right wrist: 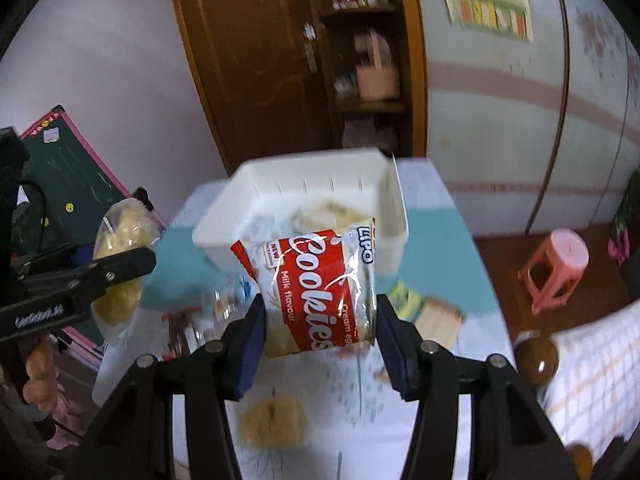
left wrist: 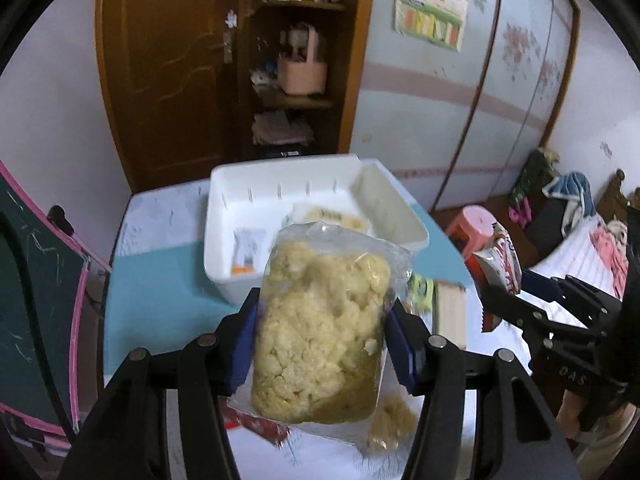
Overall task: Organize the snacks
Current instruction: 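Carry both bags into the white tray and release them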
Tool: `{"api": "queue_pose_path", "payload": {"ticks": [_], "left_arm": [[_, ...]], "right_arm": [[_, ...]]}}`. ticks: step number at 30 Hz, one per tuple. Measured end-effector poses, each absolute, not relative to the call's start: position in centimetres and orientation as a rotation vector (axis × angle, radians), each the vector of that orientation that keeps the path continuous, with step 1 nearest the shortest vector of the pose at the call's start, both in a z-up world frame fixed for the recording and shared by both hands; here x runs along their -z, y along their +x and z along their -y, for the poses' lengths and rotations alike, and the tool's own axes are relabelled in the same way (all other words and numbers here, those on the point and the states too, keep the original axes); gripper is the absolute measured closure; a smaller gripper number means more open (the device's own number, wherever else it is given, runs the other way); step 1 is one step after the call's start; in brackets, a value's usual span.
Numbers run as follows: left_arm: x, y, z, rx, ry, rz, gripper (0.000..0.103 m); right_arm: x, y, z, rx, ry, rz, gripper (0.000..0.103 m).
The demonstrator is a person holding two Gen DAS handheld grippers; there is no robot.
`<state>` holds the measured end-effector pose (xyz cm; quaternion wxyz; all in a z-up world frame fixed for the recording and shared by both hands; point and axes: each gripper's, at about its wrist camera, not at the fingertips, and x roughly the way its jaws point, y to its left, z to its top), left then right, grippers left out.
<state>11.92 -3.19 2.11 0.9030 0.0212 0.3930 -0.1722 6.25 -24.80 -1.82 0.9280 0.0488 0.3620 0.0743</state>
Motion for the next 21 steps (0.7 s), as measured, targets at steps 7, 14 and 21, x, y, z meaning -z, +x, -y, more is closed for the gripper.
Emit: {"api": "queue_pose_path", "payload": {"ticks": [7, 14, 21], "left_arm": [[-3.0, 16.6, 2.7, 0.254, 0.090, -0.825, 0.047], [-2.6, 22.5, 2.8, 0.200, 0.073, -0.861, 0.047], [-1.4, 26.9, 3.9, 0.173, 0.084, -0.847, 0.047]], "right_arm": [[-0.8, 10.4, 24.3, -0.154, 0.037, -0.735, 0.050], [-2.5, 15.7, 23.9, -0.157, 0.055, -0.717, 0.050], [-2.2, 21.6, 23.7, -0.183, 0.170, -0.784, 0.050]]}}
